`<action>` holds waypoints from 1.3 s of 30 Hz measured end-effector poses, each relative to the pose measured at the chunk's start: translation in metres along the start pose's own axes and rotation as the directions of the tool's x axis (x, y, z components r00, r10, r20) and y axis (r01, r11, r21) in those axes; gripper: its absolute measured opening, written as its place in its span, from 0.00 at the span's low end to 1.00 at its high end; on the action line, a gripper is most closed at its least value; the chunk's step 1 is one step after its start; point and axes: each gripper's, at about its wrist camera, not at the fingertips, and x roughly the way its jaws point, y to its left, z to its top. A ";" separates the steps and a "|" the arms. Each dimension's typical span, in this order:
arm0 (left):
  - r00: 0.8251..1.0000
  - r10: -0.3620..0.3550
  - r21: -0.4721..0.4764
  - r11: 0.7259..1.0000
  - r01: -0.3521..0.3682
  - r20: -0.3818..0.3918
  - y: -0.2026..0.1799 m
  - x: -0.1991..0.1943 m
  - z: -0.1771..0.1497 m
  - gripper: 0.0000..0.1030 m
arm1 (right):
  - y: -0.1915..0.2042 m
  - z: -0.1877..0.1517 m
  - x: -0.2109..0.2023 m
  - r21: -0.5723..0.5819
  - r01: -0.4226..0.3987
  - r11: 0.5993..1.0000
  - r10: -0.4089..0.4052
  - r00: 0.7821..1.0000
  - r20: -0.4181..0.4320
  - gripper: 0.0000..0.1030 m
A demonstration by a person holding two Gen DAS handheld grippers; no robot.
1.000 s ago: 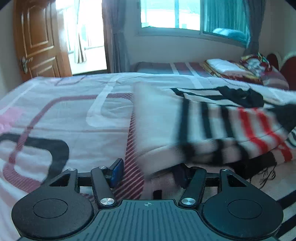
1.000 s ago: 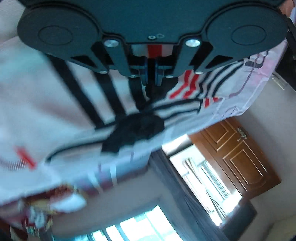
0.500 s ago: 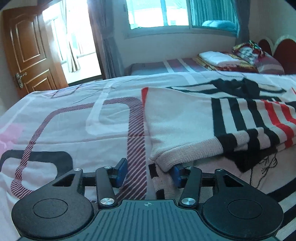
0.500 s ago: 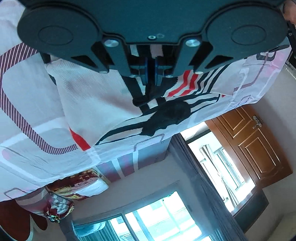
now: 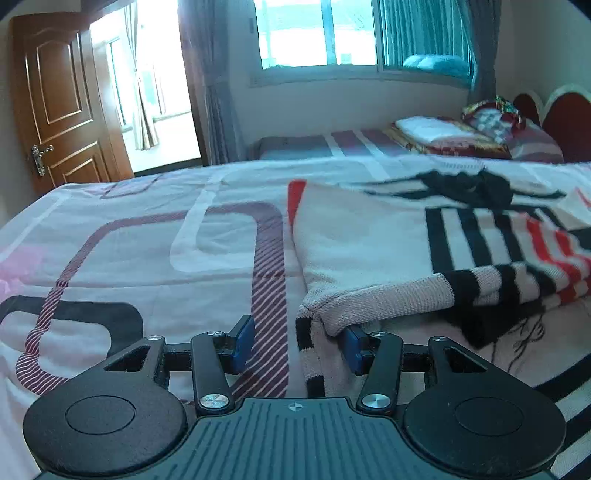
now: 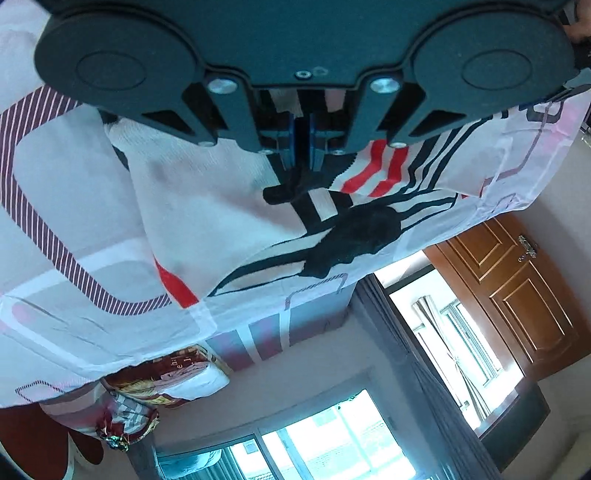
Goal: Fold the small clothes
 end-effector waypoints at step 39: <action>0.978 -0.205 -0.005 0.979 0.205 0.030 -0.046 0.011 0.003 0.66 | 0.029 -0.015 0.034 -0.235 0.031 0.972 -0.045 0.997 -0.057 0.08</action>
